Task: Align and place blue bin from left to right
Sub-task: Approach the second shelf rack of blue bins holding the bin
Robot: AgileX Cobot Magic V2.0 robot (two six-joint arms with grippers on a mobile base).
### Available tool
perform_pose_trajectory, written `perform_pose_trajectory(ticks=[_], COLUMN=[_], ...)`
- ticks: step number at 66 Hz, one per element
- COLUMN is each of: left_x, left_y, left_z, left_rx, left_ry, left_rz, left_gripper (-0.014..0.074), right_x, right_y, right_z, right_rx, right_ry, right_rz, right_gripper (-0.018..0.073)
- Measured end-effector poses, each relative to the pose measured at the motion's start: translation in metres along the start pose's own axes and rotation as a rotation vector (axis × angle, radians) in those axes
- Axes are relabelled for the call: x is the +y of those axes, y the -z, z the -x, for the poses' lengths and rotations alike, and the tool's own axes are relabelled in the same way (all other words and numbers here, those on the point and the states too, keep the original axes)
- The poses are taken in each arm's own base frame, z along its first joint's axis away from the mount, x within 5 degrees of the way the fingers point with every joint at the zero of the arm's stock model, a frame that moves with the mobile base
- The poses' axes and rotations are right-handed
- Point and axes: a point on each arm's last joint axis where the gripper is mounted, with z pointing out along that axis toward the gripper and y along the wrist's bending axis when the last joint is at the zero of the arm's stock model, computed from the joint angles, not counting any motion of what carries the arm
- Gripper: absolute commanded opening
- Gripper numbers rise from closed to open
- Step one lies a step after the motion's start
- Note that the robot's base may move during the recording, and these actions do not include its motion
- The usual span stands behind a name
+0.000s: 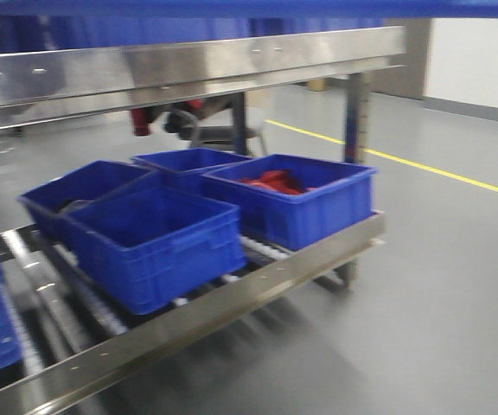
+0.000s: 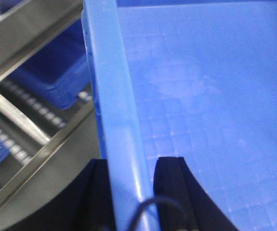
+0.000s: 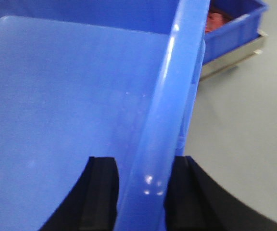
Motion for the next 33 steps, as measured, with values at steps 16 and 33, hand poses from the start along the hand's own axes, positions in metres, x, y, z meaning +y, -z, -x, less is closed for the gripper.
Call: perform_pose_trajectory(ticks=[16, 33], left_x=[0.0000, 0.0002], left_y=[0.0000, 0.0000], left_z=[0.0000, 0.0000], left_rx=[0.000, 0.000], left_ry=[0.000, -0.001], left_rz=[0.000, 0.002], left_gripper=[-0.0111, -0.0111], right_x=[0.0000, 0.0002], right_y=[0.0000, 0.0000], right_z=[0.0000, 0.0000], right_rx=[0.000, 0.000], right_ry=[0.000, -0.001], right_rz=[0.000, 0.002], right_gripper=[-0.0069, -0.0069])
